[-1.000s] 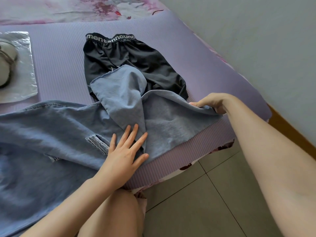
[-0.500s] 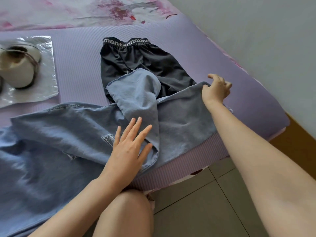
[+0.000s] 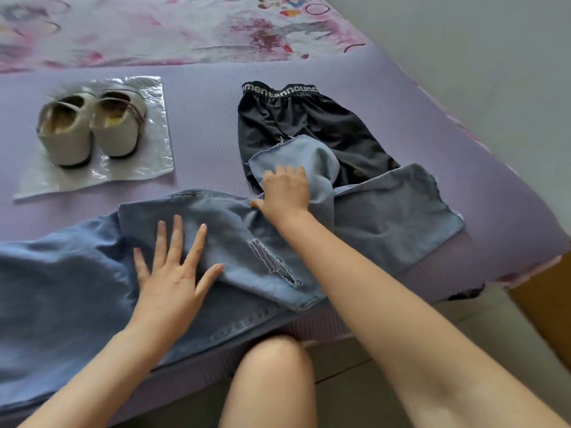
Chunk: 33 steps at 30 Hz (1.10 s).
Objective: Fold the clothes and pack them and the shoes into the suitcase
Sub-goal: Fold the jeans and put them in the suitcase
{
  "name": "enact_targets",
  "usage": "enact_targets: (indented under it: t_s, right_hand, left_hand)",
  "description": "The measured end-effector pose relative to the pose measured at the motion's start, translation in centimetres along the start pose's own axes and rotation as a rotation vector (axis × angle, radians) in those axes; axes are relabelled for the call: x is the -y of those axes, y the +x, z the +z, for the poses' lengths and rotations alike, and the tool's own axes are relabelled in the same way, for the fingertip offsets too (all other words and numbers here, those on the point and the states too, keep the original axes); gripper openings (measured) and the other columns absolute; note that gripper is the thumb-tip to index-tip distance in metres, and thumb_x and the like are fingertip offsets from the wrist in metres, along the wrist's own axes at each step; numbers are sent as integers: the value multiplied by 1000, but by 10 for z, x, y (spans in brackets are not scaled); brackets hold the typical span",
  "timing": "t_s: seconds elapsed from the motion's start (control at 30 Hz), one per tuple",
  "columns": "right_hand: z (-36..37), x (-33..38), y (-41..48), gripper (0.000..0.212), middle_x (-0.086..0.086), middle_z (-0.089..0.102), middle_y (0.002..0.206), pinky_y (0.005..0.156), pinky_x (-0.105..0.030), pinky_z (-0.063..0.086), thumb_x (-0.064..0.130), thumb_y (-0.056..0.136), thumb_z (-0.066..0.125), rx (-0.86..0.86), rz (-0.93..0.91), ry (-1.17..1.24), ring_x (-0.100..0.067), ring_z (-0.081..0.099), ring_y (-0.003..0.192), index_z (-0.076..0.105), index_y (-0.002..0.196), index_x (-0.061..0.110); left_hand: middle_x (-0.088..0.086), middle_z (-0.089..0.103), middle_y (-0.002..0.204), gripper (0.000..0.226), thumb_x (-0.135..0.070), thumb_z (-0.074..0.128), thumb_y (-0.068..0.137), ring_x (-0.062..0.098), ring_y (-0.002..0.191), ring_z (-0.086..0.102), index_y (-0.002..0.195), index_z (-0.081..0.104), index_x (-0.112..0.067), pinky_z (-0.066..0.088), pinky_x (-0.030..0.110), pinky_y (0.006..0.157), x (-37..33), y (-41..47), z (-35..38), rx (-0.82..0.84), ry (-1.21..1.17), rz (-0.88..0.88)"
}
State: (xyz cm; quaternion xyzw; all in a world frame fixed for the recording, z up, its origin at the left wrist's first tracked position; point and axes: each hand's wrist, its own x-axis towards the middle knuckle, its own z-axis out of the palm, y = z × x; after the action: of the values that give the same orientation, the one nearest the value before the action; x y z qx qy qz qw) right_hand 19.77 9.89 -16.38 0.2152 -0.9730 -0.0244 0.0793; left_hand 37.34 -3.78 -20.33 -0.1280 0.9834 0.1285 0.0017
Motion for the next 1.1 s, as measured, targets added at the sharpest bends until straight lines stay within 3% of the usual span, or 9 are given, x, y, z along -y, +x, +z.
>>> enact_targets:
  t_s: [0.1, 0.27, 0.4, 0.57, 0.77, 0.87, 0.93, 1.0, 1.1]
  right_hand:
    - [2, -4, -2, 41, -8, 61, 119, 102, -35, 28, 44, 89, 57, 89, 79, 18, -25, 51, 115, 59, 116, 13]
    - [-20, -15, -7, 21, -10, 69, 102, 100, -32, 28, 12, 96, 41, -65, 86, 90, -28, 61, 98, 60, 107, 12]
    - [-51, -52, -28, 18, -7, 64, 77, 82, -36, 38, 18, 97, 43, -550, 439, 634, -35, 58, 78, 54, 103, 4]
    - [-54, -141, -73, 24, -6, 57, 98, 64, -15, 36, 14, 97, 44, -767, 999, 1017, -20, 52, 88, 53, 112, -2]
    - [-1, -188, -116, 29, -7, 50, 106, 85, -28, 41, -5, 92, 40, -478, 1385, 1051, -20, 50, 92, 51, 118, -6]
    - [7, -194, -119, 13, -9, 51, 85, 68, -30, 36, 9, 89, 48, -464, 1353, 1042, -27, 47, 76, 49, 79, 17]
    - [9, -197, -113, 23, -4, 51, 70, 67, -35, 37, 30, 84, 58, -426, 1283, 995, -28, 47, 67, 45, 69, 18]
    - [17, -200, -107, 38, -7, 62, 79, 88, -40, 41, 47, 79, 65, -333, 1254, 946, -29, 58, 83, 58, 80, 11]
    - [23, -202, -101, 52, -13, 62, 112, 104, -43, 30, 53, 76, 69, -211, 1290, 854, -33, 48, 115, 63, 103, 8]
  left_hand:
    - [-8, -20, 156, 72, -67, 13, 82, 15, 142, -22, 146, -9, -42, -3, 55, 114, 10, -3, 7, 256, -23, -34]
    - [-8, -19, 156, 65, -60, 27, 92, 14, 143, -21, 146, -4, -43, -5, 55, 113, 9, -1, 6, 278, -83, -45]
    - [-7, -19, 156, 64, -59, 28, 92, 15, 143, -20, 147, -2, -43, -5, 55, 113, 10, 0, 4, 290, -86, -39]
    - [-3, -15, 157, 63, -57, 29, 93, 16, 144, -17, 148, 2, -40, -3, 52, 114, 5, 4, 3, 275, -102, -57]
    - [-4, -8, 158, 60, -52, 30, 95, 12, 144, -14, 149, 7, -38, -5, 47, 114, -4, 6, -3, 209, -138, -13]
    - [-5, -8, 158, 61, -51, 31, 94, 11, 144, -16, 148, 4, -39, -6, 51, 113, -9, 6, -8, 192, -153, 4]
    - [-5, -8, 158, 62, -51, 32, 94, 12, 143, -17, 148, 3, -39, -8, 54, 112, -14, 6, -9, 179, -157, 5]
    - [-4, -8, 158, 64, -53, 32, 93, 11, 142, -20, 148, 3, -39, -11, 54, 111, -21, 2, -8, 153, -136, 14]
    - [-3, -4, 159, 77, -68, 28, 83, 9, 143, -16, 149, 11, -35, -9, 53, 113, -32, -11, -3, 94, -185, 48]
